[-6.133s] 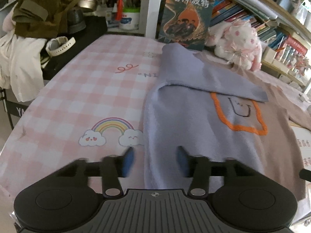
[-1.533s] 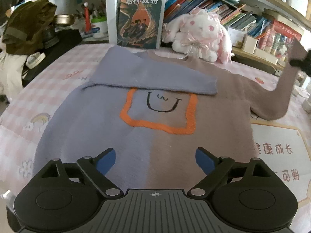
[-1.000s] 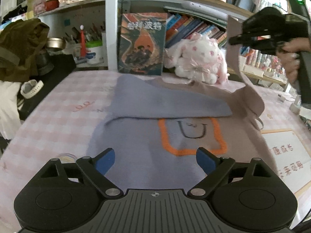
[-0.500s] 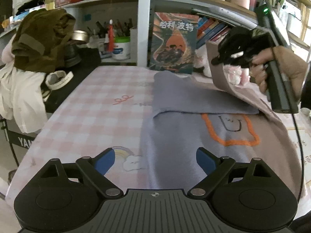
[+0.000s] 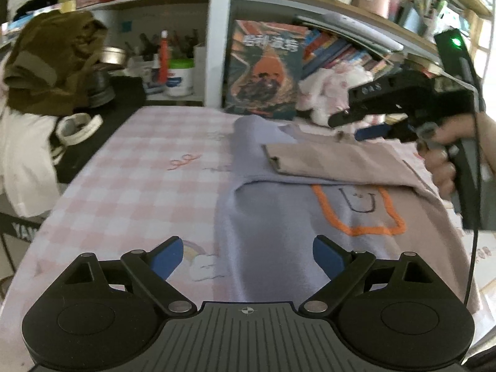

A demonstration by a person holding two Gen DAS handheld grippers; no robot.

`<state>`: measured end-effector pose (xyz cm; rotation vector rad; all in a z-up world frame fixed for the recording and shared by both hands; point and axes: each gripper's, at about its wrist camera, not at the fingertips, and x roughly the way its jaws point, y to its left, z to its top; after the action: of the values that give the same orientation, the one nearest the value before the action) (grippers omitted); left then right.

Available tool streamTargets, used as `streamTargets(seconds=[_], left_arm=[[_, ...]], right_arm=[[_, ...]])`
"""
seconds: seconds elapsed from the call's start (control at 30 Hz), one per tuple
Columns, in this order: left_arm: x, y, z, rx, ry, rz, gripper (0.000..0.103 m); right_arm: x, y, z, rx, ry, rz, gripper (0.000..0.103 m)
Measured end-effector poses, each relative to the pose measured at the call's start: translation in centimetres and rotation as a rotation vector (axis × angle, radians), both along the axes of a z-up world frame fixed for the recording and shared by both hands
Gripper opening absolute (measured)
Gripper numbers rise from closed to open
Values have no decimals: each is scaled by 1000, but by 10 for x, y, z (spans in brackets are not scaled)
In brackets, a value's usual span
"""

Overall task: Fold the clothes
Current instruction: 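Lift the taupe sleeve with the right tool, fold it across the body, release, then move both tools to the side edges of the sweater body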

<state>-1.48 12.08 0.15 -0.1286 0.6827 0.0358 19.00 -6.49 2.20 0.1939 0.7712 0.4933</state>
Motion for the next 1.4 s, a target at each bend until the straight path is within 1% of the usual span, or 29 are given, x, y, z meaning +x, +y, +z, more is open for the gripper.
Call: streamTargets(seconds=[0.1, 0.3, 0.5, 0.67, 0.83, 0.93, 1.13, 1.23, 1.27, 1.33, 1.4], left_arm=[[6, -8, -3, -17, 6, -38, 93], [16, -26, -10, -51, 32, -98, 93], [19, -46, -13, -58, 53, -118, 93], [13, -59, -11, -75, 56, -93, 93], [3, -69, -8, -86, 71, -34, 93], [-6, -75, -9, -101, 88, -5, 93], [-29, -99, -14, -53, 155, 8, 93], [-43, -105, -15, -40, 172, 22, 93], [-47, -105, -15, -58, 172, 33, 93], [-55, -101, -15, -122, 170, 53, 93], [-60, -99, -17, -155, 182, 71, 92]], right_arm=[[-20, -23, -3, -15, 14, -35, 46], [-67, -70, -17, -90, 37, -101, 46], [-112, -113, -29, -145, 51, -172, 46], [-143, -134, -37, -189, 51, -182, 47], [-170, -150, -44, -250, 77, -150, 47], [-181, -159, -45, -264, 82, -130, 48], [-201, -178, -48, -259, 91, -107, 50], [-211, -187, -52, -253, 105, -97, 51], [-213, -190, -53, -251, 110, -96, 52], [-219, -195, -54, -246, 119, -95, 53], [-222, -200, -55, -240, 126, -96, 53]])
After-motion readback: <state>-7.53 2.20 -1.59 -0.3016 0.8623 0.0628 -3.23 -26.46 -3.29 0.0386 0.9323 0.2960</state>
